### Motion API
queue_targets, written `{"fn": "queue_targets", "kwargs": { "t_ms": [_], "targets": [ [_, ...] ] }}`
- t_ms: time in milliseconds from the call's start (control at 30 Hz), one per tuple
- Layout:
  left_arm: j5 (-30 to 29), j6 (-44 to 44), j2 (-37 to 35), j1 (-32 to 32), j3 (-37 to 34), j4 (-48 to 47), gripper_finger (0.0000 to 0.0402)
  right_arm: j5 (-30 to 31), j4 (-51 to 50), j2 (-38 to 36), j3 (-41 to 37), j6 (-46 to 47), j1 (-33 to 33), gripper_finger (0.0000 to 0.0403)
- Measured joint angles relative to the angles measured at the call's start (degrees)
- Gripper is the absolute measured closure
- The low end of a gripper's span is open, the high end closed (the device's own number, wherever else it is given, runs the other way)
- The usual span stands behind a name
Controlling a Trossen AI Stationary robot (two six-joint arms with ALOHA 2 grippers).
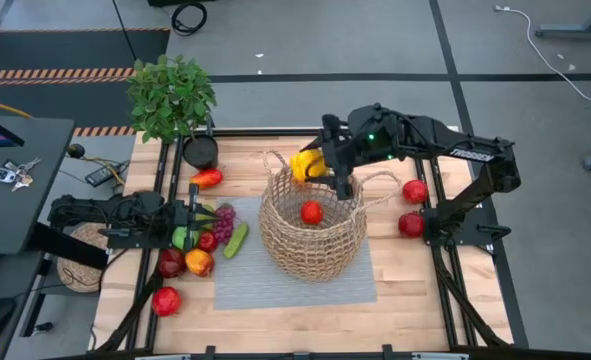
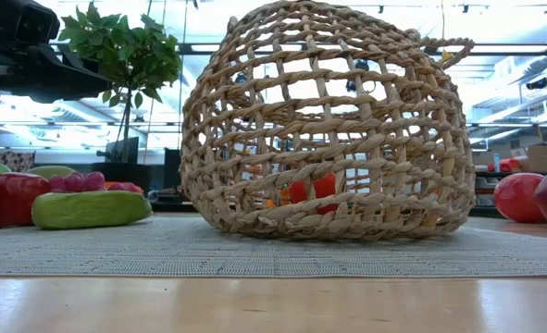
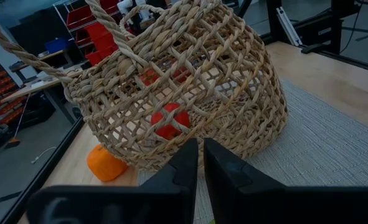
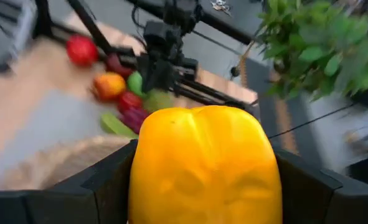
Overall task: Build produce basket
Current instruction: Put the yellow bell pepper into the brown basket
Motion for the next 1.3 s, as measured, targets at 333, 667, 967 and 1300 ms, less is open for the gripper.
{"fn": "queue_targets", "kwargs": {
  "t_ms": [333,667,967,1300],
  "targets": [
    [0.02,0.02,0.00,0.00,0.00,0.00,0.0369,16.84,0.66,0.00,-0.44,-36.38,3.87,0.0087],
    [0.02,0.02,0.00,-0.02,0.00,0.00,0.0372,22.78,0.37,0.59,-0.61,-60.06,5.56,0.0081],
    [0.01,0.00,-0.01,0.00,0.00,0.00,0.0367,26.20,0.33,0.59,-0.61,-68.90,7.63,0.0080],
    [0.00,0.00,0.00,0.00,0.00,0.00,0.0372,26.20,0.37,0.59,-0.61,-70.25,8.46,0.0080]
  ]
}}
